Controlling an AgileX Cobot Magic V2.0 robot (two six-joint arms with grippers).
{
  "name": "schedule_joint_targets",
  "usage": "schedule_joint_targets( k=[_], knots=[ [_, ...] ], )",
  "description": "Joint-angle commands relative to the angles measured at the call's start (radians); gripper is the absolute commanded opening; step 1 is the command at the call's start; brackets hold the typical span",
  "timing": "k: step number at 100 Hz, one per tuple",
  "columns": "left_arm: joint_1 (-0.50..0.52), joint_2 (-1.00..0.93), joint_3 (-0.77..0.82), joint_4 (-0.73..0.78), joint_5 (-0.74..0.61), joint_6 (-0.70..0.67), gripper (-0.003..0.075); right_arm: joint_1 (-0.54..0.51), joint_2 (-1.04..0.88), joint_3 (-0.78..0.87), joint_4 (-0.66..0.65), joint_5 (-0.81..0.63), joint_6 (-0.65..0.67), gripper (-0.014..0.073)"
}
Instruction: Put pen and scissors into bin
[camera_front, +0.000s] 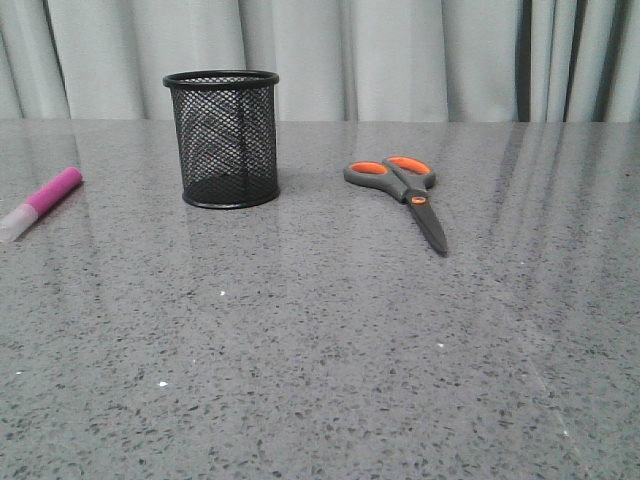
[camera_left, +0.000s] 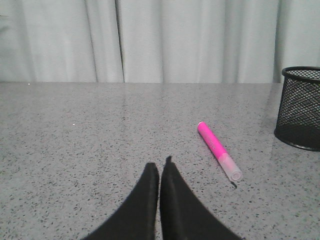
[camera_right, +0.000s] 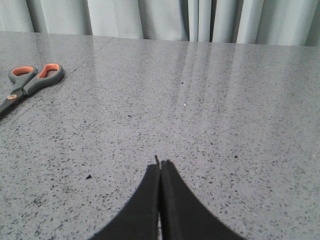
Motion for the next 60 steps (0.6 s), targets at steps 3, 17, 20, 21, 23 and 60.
schedule_joint_targets(
  k=[3, 17, 20, 21, 23, 60],
  knots=[
    [-0.008, -0.025, 0.023, 0.000, -0.079, -0.007, -0.0022, -0.006, -0.019, 0.017, -0.009, -0.075, -0.006, -0.0074],
    [-0.008, -0.025, 0.023, 0.000, -0.079, -0.007, -0.0021, -0.006, -0.019, 0.017, -0.009, -0.074, -0.006, -0.0074],
    [-0.008, -0.025, 0.023, 0.000, -0.079, -0.007, -0.0022, -0.006, -0.019, 0.017, -0.009, -0.074, -0.006, -0.0074],
    [-0.008, -0.025, 0.023, 0.000, -0.079, -0.007, -0.0022, -0.006, -0.019, 0.017, -0.009, -0.075, -0.006, -0.0074],
    [-0.008, -0.025, 0.023, 0.000, -0.079, -0.007, -0.0022, -0.006, -0.019, 0.017, -0.009, -0.081, -0.006, -0.0074],
    [-0.008, -0.025, 0.023, -0.033, -0.081, -0.007, -0.0021, -0.006, -0.019, 0.017, -0.009, -0.135, -0.006, -0.0074]
  ],
)
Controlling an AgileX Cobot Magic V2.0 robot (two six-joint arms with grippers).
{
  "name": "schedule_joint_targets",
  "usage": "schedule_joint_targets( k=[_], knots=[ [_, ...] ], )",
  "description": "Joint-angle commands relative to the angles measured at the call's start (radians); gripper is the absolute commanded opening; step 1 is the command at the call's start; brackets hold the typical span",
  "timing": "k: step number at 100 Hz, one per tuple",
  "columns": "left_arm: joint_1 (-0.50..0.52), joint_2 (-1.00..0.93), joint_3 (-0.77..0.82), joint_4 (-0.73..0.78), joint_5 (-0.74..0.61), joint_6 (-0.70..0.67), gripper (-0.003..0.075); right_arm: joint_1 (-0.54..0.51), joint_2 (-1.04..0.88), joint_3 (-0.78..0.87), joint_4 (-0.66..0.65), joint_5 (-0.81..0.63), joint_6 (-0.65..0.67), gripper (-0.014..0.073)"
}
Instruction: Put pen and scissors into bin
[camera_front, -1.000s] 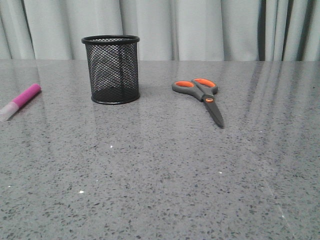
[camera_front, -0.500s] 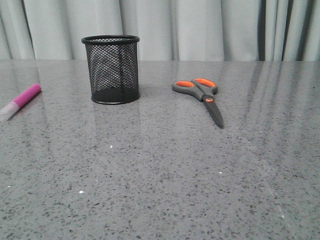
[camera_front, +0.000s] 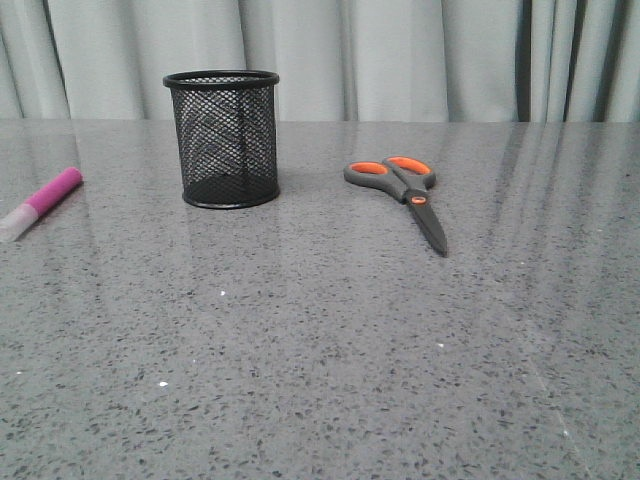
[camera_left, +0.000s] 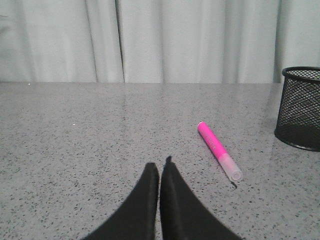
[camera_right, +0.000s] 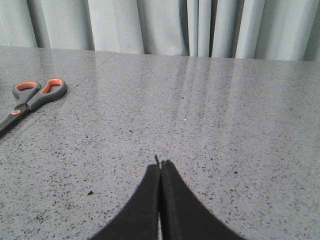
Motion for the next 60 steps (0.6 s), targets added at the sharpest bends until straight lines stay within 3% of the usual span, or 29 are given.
schedule_joint_targets(
  k=[1, 23, 60],
  knots=[
    [-0.008, -0.025, 0.023, -0.033, -0.081, -0.007, -0.0022, -0.006, -0.019, 0.017, -0.009, -0.089, -0.006, -0.0074],
    [-0.008, -0.025, 0.023, -0.104, -0.101, -0.007, -0.0022, -0.006, -0.019, 0.017, 0.073, -0.100, -0.003, -0.0074],
    [-0.008, -0.025, 0.023, -0.350, -0.101, -0.007, -0.0022, -0.006, -0.019, 0.017, 0.282, -0.180, -0.003, -0.0074]
  ],
)
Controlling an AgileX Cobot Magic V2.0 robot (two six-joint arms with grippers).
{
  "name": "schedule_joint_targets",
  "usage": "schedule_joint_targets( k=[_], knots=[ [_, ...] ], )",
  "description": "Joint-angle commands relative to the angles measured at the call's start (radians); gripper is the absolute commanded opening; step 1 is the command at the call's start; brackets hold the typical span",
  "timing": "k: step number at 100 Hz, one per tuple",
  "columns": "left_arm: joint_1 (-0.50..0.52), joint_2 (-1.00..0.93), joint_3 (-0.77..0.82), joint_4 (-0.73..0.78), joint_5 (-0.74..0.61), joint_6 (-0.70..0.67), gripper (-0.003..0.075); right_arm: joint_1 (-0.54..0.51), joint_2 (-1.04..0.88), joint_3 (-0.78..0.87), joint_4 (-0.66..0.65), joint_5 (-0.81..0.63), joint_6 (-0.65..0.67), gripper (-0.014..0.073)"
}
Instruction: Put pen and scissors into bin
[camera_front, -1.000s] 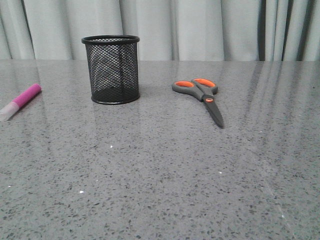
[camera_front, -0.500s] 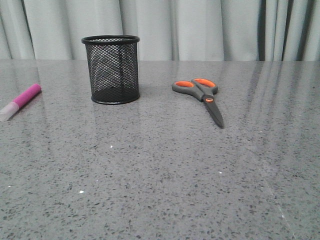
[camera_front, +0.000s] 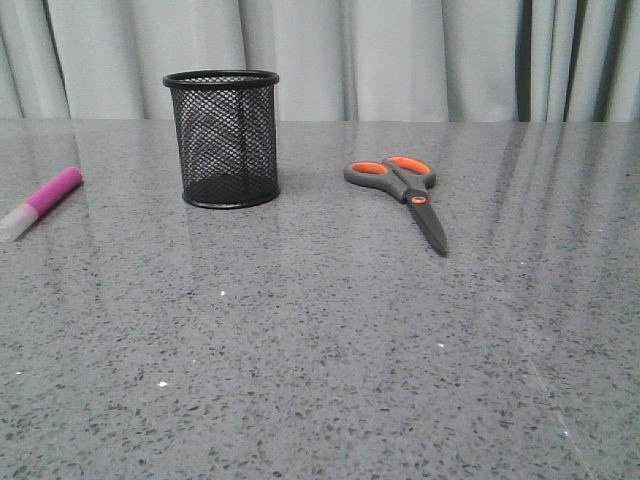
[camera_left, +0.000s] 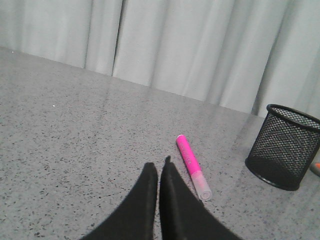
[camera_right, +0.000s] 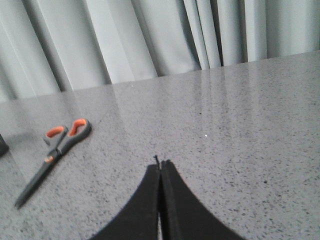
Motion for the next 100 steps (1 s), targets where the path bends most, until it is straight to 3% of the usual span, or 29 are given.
schedule_joint_targets(
  k=[1, 10, 27, 50, 63, 87, 100],
  knots=[
    [-0.008, -0.025, 0.023, -0.068, -0.082, -0.007, -0.0022, -0.006, -0.019, 0.017, 0.054, -0.102, -0.003, -0.0074],
    [-0.008, -0.025, 0.023, -0.113, -0.085, -0.007, -0.0022, -0.006, -0.019, 0.017, 0.145, -0.119, -0.003, -0.0074],
    [-0.008, -0.025, 0.020, -0.351, -0.097, -0.007, -0.0022, -0.006, -0.019, 0.003, 0.398, -0.120, -0.003, -0.0074],
    [-0.008, -0.012, -0.042, -0.393, -0.069, -0.007, -0.0022, -0.006, 0.000, -0.081, 0.405, -0.024, -0.004, -0.0055],
    [-0.008, 0.053, -0.134, -0.326, -0.001, -0.007, -0.0022, -0.006, 0.094, -0.176, 0.350, 0.074, -0.004, -0.0055],
    [-0.008, 0.337, -0.442, 0.003, 0.285, -0.004, -0.0022, -0.006, 0.433, -0.446, 0.177, 0.351, -0.009, -0.0056],
    [-0.008, 0.487, -0.590, 0.032, 0.425, -0.003, -0.0022, -0.006, 0.585, -0.582, 0.145, 0.485, -0.103, -0.0056]
  ],
)
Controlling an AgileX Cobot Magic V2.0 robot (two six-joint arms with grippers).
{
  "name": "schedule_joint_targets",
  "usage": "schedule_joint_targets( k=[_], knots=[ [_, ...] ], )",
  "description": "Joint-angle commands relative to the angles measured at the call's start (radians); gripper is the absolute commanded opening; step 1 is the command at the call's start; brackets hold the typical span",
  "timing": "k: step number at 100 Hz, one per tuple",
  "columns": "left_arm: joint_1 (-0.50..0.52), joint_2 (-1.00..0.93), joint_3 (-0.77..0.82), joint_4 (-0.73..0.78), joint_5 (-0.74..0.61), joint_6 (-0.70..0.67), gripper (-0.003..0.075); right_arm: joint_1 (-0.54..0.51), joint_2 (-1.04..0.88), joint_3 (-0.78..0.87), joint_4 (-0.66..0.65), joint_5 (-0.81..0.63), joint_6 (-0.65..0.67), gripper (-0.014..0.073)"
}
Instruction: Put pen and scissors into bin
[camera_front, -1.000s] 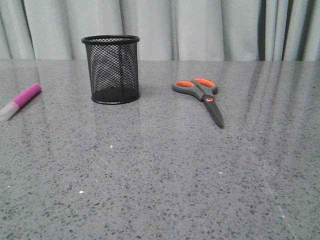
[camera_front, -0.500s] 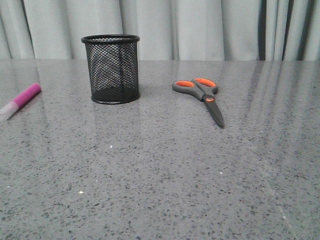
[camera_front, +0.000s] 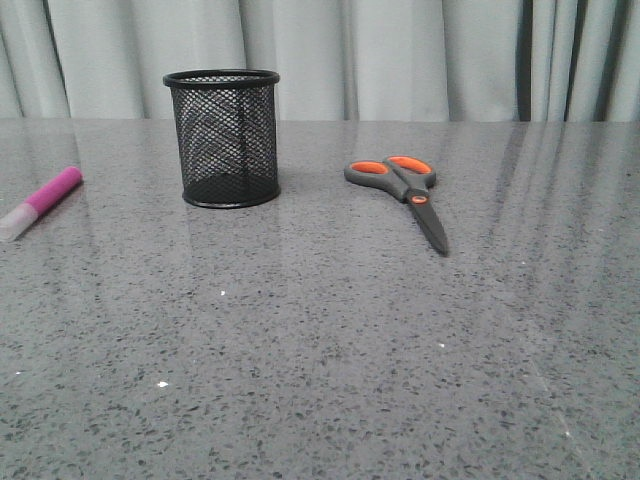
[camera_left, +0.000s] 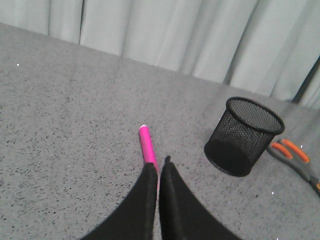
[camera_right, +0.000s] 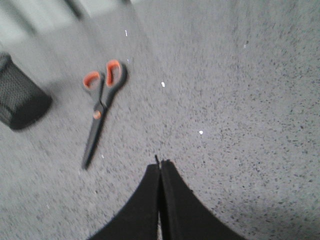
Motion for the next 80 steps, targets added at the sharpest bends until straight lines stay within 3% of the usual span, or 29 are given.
schedule_joint_targets(
  k=[1, 23, 31, 38, 57, 69, 80],
  knots=[
    [-0.008, 0.108, -0.119, 0.024, 0.050, -0.001, -0.0022, -0.006, 0.101, -0.123, -0.021, 0.032, -0.070, -0.0056],
    [-0.008, 0.256, -0.214, 0.024, 0.122, 0.026, -0.0021, -0.006, 0.224, -0.209, -0.019, 0.075, -0.072, -0.0054],
    [-0.008, 0.291, -0.226, 0.024, 0.133, 0.026, -0.0021, -0.006, 0.238, -0.216, -0.019, 0.082, -0.072, -0.0014],
    [-0.008, 0.319, -0.228, 0.024, 0.139, 0.026, -0.0020, -0.006, 0.243, -0.215, -0.015, 0.092, -0.072, 0.0071],
    [-0.008, 0.388, -0.228, -0.010, 0.142, 0.113, -0.0011, -0.006, 0.243, -0.215, -0.015, 0.101, -0.072, 0.0411],
    [-0.008, 0.427, -0.228, -0.071, 0.142, 0.163, 0.0076, -0.006, 0.243, -0.215, -0.010, 0.099, -0.072, 0.0433],
    [-0.008, 0.456, -0.231, -0.127, 0.142, 0.208, 0.0205, -0.006, 0.243, -0.215, -0.008, 0.099, -0.072, 0.0433]
  ],
)
